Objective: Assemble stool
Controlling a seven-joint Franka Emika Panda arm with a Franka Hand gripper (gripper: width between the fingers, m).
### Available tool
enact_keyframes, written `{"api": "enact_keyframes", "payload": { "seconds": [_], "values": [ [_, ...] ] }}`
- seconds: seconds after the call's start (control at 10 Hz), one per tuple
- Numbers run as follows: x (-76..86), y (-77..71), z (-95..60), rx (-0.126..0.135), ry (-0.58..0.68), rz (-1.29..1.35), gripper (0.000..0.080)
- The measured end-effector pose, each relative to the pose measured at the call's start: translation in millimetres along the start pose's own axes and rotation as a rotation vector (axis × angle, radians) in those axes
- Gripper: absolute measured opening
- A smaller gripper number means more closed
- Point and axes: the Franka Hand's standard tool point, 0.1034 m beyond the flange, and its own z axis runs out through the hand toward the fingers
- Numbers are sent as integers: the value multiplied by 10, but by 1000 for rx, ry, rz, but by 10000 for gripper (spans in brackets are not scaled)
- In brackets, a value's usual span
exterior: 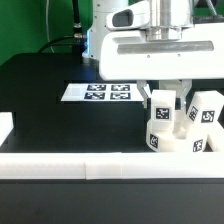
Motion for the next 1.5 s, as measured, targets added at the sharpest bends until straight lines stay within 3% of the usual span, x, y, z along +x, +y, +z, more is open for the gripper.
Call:
{"api": "enact_keyframes", "payload": {
  "seconds": [0.2, 0.4, 0.5, 0.7, 1.0, 1.3, 1.5],
  "values": [
    [3, -1, 0, 0, -1, -1, 335],
    [9, 3, -7, 0, -3, -5, 565],
    [51, 19, -65, 2, -16, -11, 623],
    [111, 12, -156, 8, -14, -11, 644],
    [222, -5, -414, 23, -46, -11, 649],
    [193, 2, -398, 20, -83, -9, 649],
    [129, 94, -331, -1, -247, 7, 649]
  ]
}}
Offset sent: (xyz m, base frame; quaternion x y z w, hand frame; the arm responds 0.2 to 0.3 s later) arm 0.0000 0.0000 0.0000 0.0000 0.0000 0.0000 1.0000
